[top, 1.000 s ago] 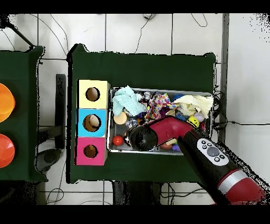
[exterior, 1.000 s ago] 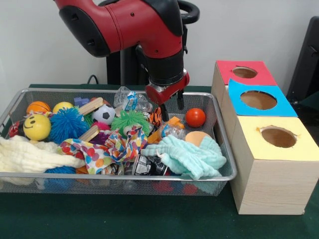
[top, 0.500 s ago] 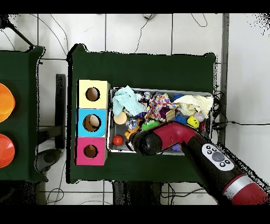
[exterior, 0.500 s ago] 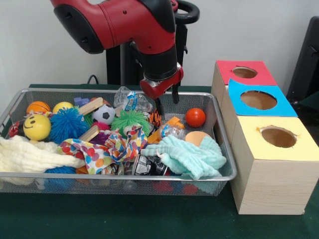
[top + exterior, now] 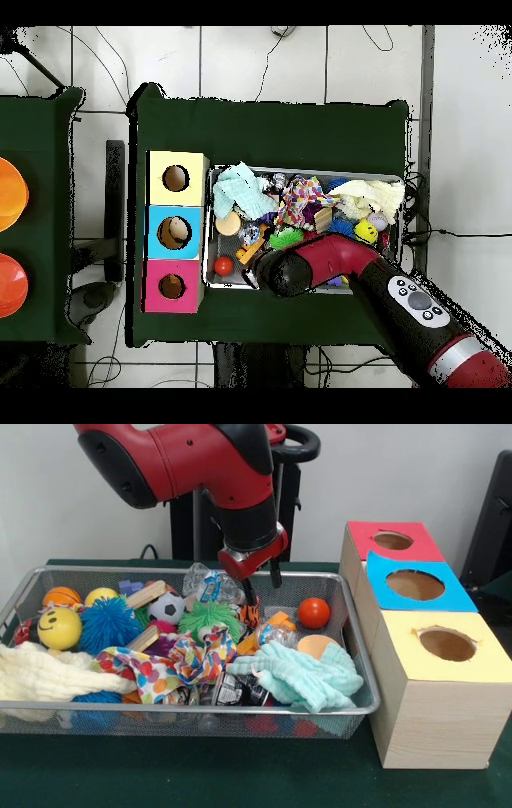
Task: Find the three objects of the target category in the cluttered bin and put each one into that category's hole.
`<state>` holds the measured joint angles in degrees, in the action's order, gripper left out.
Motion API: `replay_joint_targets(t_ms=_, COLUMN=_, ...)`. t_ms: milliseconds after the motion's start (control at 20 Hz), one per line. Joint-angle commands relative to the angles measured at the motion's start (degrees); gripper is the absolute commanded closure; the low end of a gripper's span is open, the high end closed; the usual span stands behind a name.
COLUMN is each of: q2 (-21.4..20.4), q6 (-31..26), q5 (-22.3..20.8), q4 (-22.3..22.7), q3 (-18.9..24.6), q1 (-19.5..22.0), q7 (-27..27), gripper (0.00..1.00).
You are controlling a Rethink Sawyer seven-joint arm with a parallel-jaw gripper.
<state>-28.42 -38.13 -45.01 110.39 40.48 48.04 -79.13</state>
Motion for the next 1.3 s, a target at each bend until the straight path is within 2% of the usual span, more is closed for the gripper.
replay_joint_targets(t_ms=50, q2=0.50, q6=0.91, q5=-3.18, q4=-2.30, q3=-0.50, q1=0.41, q7=5.39, gripper=0.00)
replay_joint_targets(t_ms=350, q2=1.43, q6=2.10, q5=-4.29, q4=-4.22, q3=-1.60, q1=-1.54, q7=3.31, gripper=0.00)
replay_joint_targets(t_ms=700, q2=3.10, q6=0.35, q5=-3.53, q4=-7.78, q3=-1.31, q1=-1.68, q7=5.58, gripper=0.00)
replay_joint_targets(t_ms=950, q2=5.51, q6=1.23, q5=-4.21, q4=-10.37, q3=-1.65, q1=-2.26, q7=5.65, gripper=0.00)
replay_joint_targets(t_ms=1300, q2=5.82, q6=0.25, q5=-3.83, q4=-10.80, q3=-1.14, q1=-1.31, q7=7.50, gripper=0.00)
